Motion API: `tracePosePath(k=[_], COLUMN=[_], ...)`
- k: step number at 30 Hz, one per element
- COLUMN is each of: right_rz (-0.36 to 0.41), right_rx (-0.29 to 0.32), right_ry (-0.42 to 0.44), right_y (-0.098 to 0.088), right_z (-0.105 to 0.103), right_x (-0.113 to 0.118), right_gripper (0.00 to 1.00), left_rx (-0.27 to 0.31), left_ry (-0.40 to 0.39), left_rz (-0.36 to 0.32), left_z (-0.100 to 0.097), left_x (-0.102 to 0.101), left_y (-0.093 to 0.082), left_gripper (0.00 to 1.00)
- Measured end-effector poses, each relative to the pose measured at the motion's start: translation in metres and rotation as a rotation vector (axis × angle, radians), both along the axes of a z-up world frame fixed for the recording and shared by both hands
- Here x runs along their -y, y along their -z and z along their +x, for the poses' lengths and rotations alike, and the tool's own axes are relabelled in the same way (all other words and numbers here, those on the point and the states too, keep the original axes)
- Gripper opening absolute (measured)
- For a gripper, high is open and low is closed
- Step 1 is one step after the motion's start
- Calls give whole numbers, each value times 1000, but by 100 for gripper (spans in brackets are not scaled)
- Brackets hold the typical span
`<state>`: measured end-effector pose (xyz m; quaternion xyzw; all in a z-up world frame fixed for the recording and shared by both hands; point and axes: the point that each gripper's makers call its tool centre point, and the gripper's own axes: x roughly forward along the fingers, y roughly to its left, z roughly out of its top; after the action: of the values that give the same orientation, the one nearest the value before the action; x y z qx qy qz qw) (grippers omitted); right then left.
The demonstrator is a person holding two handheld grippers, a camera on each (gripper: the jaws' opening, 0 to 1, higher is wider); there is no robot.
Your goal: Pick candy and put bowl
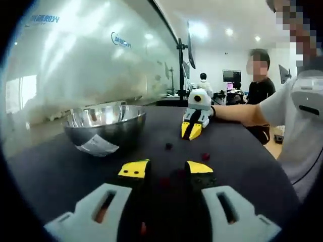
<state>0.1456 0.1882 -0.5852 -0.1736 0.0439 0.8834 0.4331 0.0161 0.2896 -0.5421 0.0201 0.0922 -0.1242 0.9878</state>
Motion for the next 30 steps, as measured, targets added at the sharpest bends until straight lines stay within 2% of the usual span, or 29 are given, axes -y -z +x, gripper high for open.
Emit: tracePosePath(k=[7,13,16,20,24,27,30], right_rz=[9,4,21,65,93,147,176], right_rx=[11,9,0,-18,15,27,27], right_ry=[0,-2,-6,-13,-15,-14,-26], right_y=[0,-1,-9,-27,-46,-73,-92], right_z=[2,2,4,2,2,3,1], right_x=[-1,-1,-1,-3,-11,-19,-23], right_gripper=[4,4,4,4,4,4,4], left_rx=[2,-20,-32,-43,-56,-68,-64], left_ry=[2,27,30,26,2,-1,-2], left_rz=[-19,15,35,56,69,75,72], left_z=[0,-1,0,1,7,8,9], left_x=[0,4,5,4,-1,-5,-6], left_y=[6,13,17,20,22,25,24], left_gripper=[20,20,20,20,19,16,16])
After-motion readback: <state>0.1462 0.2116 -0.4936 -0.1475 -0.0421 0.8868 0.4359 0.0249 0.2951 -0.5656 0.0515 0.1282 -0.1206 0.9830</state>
